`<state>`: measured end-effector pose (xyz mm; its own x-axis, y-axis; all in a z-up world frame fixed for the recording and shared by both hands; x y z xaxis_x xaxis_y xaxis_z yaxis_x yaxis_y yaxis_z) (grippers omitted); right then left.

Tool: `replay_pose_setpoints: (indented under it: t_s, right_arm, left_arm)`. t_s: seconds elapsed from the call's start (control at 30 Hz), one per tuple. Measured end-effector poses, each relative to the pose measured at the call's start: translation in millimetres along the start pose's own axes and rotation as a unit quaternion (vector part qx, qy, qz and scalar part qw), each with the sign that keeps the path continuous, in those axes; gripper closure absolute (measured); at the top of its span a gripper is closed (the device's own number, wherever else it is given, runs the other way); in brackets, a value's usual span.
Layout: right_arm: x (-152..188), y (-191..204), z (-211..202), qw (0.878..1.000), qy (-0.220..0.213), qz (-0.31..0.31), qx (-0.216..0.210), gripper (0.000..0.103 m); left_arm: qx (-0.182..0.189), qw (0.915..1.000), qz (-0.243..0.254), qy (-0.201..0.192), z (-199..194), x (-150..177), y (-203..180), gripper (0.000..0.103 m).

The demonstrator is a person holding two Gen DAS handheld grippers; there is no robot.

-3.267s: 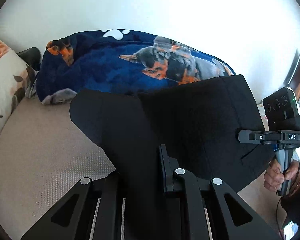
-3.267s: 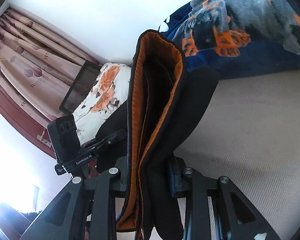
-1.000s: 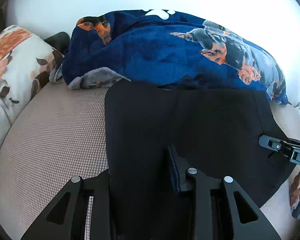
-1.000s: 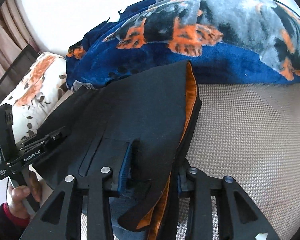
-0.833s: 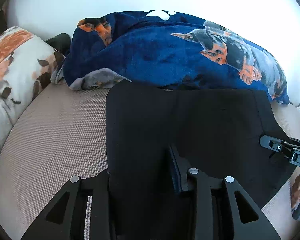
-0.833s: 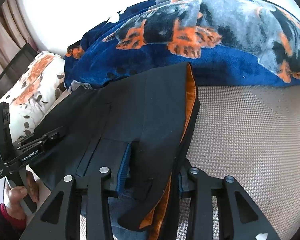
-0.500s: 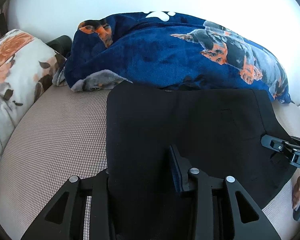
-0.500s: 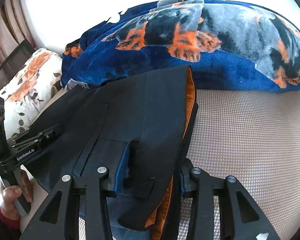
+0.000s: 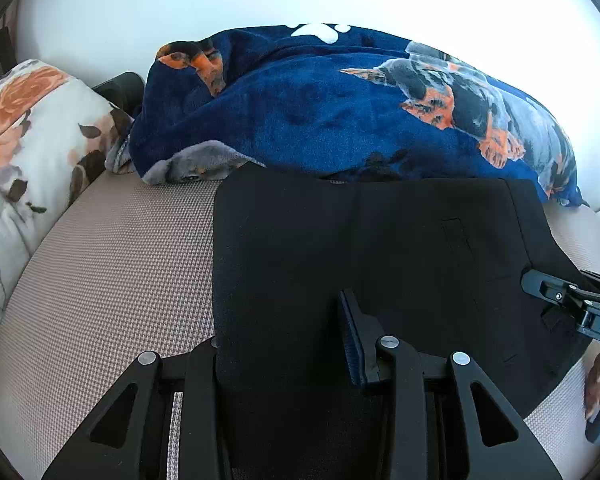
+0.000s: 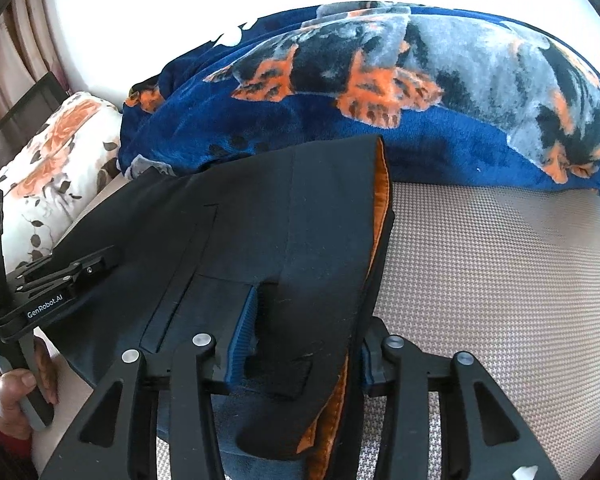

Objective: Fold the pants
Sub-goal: 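Hold the folded trousers flat on the bed with both grippers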

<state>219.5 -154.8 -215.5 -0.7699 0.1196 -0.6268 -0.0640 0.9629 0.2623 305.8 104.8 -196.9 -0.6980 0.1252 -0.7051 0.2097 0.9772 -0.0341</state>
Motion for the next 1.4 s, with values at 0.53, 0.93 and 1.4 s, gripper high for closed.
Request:
replay_pose_setpoints:
  t_s: [0.53,0.93,1.4]
  right_arm:
    - [-0.4,1.3,0.9,1.000,-0.001,-0.007,0.012,0.061]
    - [-1.0,1.3,1.4,1.000,-0.003,-0.012,0.019,0.059]
    - [-0.5,1.4,1.2,1.000,-0.004,-0.013,0.019,0.058]
  left_arm:
    - [-0.005,1.0000,0.004,-0.001,-0.1,-0.6,0.5,0.064]
    - [-0.008,0.9999,0.006,-0.002,-0.6,-0.2,0.5,0.062]
    - [-0.010,0.9999,0.007,-0.002,-0.8,-0.7,1.2,0.061]
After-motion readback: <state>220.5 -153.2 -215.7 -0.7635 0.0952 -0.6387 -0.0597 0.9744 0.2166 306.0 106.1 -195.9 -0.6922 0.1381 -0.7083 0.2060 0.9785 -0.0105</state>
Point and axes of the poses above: each gripper's, at about its wrist camera, not at the fingertips, and z roughly the way its jaws point, y to its left, x to its underside, the point moved 6 cm from there along z, roughly the way its jaws point, and after that the axes turned 3 degrees about z, right-handed, at the moved point
